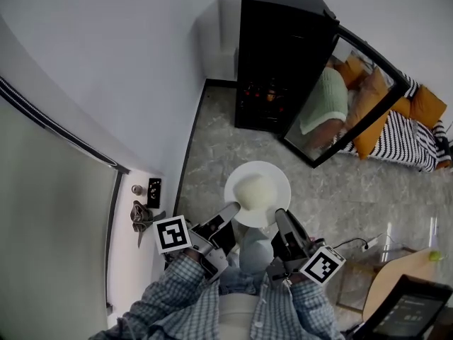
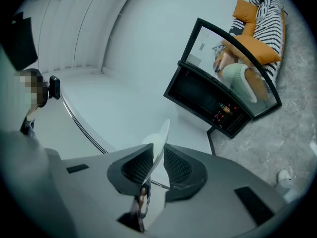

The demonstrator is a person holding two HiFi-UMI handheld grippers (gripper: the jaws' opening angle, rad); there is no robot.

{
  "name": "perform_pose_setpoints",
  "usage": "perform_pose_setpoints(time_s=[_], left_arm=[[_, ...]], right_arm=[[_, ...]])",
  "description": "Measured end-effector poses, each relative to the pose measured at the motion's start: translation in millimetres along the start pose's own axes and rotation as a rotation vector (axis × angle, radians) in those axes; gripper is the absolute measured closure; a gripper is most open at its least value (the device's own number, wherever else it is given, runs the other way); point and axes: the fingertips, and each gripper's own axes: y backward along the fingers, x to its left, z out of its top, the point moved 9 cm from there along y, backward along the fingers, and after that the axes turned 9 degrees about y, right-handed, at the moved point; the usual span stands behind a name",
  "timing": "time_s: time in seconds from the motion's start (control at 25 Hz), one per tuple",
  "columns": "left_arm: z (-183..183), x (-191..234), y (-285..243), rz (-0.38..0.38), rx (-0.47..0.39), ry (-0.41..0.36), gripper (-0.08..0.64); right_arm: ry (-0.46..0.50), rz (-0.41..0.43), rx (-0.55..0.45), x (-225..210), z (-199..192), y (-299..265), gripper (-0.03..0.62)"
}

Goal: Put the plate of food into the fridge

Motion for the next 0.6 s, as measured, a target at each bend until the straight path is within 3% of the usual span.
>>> perform_pose_setpoints(time_s=[0.12, 0.36, 0.6], left_arm=[[0, 2, 1, -0.006, -0.012, -0.001, 0.543], [36, 7, -37, -0.005, -0.030, -0.003, 0.543], [35, 10, -39, -0.034, -0.056, 0.002, 0.543]], right_arm=[[0.004, 0.011, 0.005, -2, -1, -2, 0.522], [-0.021, 0.021, 0.012, -31, 23, -44, 0.522], [0.029, 0.035, 0.022, -34, 28, -48, 0.521]])
